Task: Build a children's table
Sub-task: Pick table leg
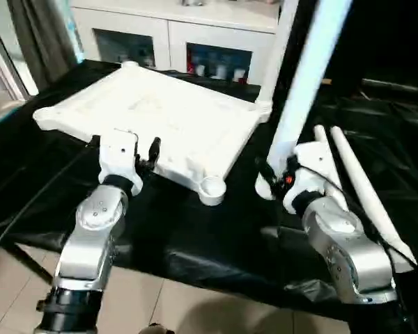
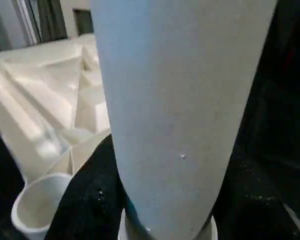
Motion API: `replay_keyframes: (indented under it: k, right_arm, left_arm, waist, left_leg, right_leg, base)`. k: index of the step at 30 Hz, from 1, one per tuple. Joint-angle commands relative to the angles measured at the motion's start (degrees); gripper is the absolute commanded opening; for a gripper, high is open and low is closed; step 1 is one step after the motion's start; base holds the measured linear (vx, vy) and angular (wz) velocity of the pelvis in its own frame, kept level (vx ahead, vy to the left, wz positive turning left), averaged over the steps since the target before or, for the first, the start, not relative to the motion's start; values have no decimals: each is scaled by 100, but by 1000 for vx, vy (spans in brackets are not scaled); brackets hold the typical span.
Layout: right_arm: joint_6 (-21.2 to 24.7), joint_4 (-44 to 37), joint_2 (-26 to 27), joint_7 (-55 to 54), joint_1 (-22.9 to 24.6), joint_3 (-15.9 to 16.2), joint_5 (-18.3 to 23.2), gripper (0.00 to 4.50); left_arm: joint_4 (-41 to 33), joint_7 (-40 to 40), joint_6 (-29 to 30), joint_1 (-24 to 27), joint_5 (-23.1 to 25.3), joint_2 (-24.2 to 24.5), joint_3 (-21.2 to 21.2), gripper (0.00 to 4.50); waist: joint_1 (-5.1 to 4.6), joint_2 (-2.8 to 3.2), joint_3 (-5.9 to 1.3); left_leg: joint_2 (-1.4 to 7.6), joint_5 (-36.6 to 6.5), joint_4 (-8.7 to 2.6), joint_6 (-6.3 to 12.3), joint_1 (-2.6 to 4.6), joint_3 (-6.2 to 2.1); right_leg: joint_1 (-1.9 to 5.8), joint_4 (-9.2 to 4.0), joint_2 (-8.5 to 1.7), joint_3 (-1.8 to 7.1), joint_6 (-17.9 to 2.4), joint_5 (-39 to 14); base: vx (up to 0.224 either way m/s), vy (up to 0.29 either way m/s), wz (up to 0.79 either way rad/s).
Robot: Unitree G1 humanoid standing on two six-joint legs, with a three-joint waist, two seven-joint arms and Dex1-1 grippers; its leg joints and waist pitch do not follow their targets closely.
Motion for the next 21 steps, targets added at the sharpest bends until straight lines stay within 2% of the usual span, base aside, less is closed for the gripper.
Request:
replay_keyframes:
  k: [1, 4, 5, 6, 7, 8, 9, 10, 11, 12, 13, 14, 15, 16, 17, 18, 19, 20, 21]
  right_arm:
    - [-114, 13, -44, 33, -89, -78, -38, 191]
    - [-251, 4, -107, 239, -110, 44, -45, 191]
    - [-277, 0, -125, 255, -109, 80, -82, 191]
    - [-291, 2, -134, 256, -108, 98, -111, 191]
    - [-290, 27, -132, 255, -119, 113, -136, 191]
    - [-290, 29, -132, 255, -120, 114, -138, 191]
    - [-287, 52, -97, 239, -125, 98, -127, 191]
    - [-202, 96, 7, 226, -113, -14, 22, 191]
    - [-217, 89, 12, 235, -90, -20, 35, 191]
    - [-235, 82, 7, 244, -74, -13, 31, 191]
    - [-259, 79, -3, 254, -66, -2, 15, 191]
    - [-278, 72, -23, 278, -49, 30, -9, 191]
    - [-285, 70, -33, 291, -42, 46, -19, 191]
    - [-303, 75, -42, 314, -29, 64, -34, 191]
    - [-308, 75, -41, 320, -26, 69, -37, 191]
    - [-315, 75, -40, 330, -20, 77, -43, 191]
    - [-322, 75, -35, 338, -16, 81, -46, 191]
    - [-329, 84, -34, 335, -19, 82, -59, 191]
    - [-322, 90, -22, 330, -19, 74, -62, 191]
  left_arm:
    - [-83, 44, 36, 36, 17, -21, -49, 312]
    - [-223, 113, 140, 85, 48, -94, -12, 312]
    - [-279, 107, 185, 90, 16, -119, 6, 312]
    - [-318, 97, 222, 92, -10, -136, 19, 312]
    - [-343, 87, 252, 74, -34, -147, 31, 312]
    - [-346, 86, 255, 73, -36, -148, 32, 312]
    - [-362, 76, 277, 58, -50, -150, 37, 312]
    - [-393, 37, 293, 63, -34, -127, 14, 312]
    - [-417, 3, 312, 81, -37, -110, -2, 312]
    - [-434, -20, 326, 94, -40, -98, -12, 312]
    - [-446, -32, 338, 101, -42, -95, -15, 312]
    - [-445, -47, 330, 99, -42, -92, -19, 312]
    - [-442, -52, 322, 95, -41, -92, -20, 312]
    - [-437, -57, 324, 86, -28, -99, -21, 312]
    - [-438, -67, 330, 80, -23, -100, -23, 312]
    - [-440, -82, 338, 73, -17, -102, -27, 312]
    - [-444, -99, 352, 65, -10, -104, -31, 312]
    - [-436, -121, 357, 54, -14, -109, -39, 312]
    - [-434, -134, 366, 49, -20, -112, -43, 312]
  waist:
    - [-22, 49, -358]
    - [-20, 14, -362]
    - [47, -87, -343]
    - [-7, 34, -368]
    - [-10, 74, -376]
    - [-49, 106, -346]
    - [-46, 121, -334]
    - [-111, 215, -277]
    - [-220, 180, -208]
    - [-188, 233, -195]
    - [-205, 207, -167]
    - [-195, 239, -184]
    - [-198, 218, -204]
    - [-145, 186, -258]
    - [-130, 158, -290]
    - [-103, 172, -307]
    - [-70, 148, -383]
    - [-83, 199, -422]
    - [-131, 219, -471]
  left_leg:
    - [417, -1807, -462, -288, 128, -214]
    - [418, -1640, -450, -212, 104, -204]
    - [284, -1609, -555, 151, -215, -408]
    - [254, -1879, -529, 408, -207, -504]
    - [243, -2032, -477, 448, -157, -521]
    - [240, -2248, -425, 447, -167, -565]
    - [229, -2374, -419, 406, -167, -579]
    - [507, -3532, -339, -124, 568, -528]
    - [542, -3892, -470, -247, 495, -572]
    - [579, -4271, -550, -380, 503, -584]
    - [603, -4786, -657, -543, 591, -592]
    - [552, -4755, -669, -593, 598, -557]
    - [514, -4551, -651, -576, 544, -519]
    - [402, -3510, -585, -363, 318, -372]
    - [376, -3039, -560, -254, 217, -325]
    - [357, -2634, -537, -151, 152, -283]
    - [331, -1892, -492, 60, 123, -220]
    - [327, -1363, -493, 209, 84, -230]
    - [347, -1066, -503, 364, 216, -258]
  right_leg:
    - [131, -536, -476, 318, -702, -1615]
    - [148, -528, -484, 318, -732, -1459]
    - [412, -450, -625, 62, -783, -1450]
    - [447, -530, -708, -85, -744, -1991]
    - [439, -584, -767, -127, -779, -2260]
    - [551, -706, -852, -233, -822, -2722]
    - [604, -759, -846, -297, -779, -2993]
    - [218, -919, -613, -265, -693, -3433]
    - [298, -840, -512, -307, -681, -3243]
    - [349, -793, -452, -321, -629, -3116]
    - [345, -705, -412, -299, -574, -2869]
    - [416, -722, -464, -246, -630, -2766]
    - [485, -757, -515, -209, -657, -2783]
    - [732, -856, -636, -99, -687, -2926]
    - [845, -886, -661, -66, -674, -2940]
    - [905, -906, -664, -53, -635, -2975]
    - [954, -899, -639, -33, -636, -2649]
    - [996, -832, -550, -85, -668, -2115]
    - [915, -729, -428, -141, -762, -1442]
  base:
    - [0, 0, 0]
    - [0, 0, 0]
    - [0, 0, 0]
    - [0, 0, 0]
    - [8, -13, 43]
    - [8, -13, 43]
    - [38, -18, 51]
    - [34, -23, 44]
    - [34, -23, 44]
    - [49, -9, 18]
    - [69, 7, -2]
    - [69, 7, -2]
    - [75, 8, -6]
    - [90, 4, -10]
    - [90, 4, -10]
    - [83, 4, -9]
    - [80, 12, -7]
    - [80, 12, -7]
    - [116, 19, -3]
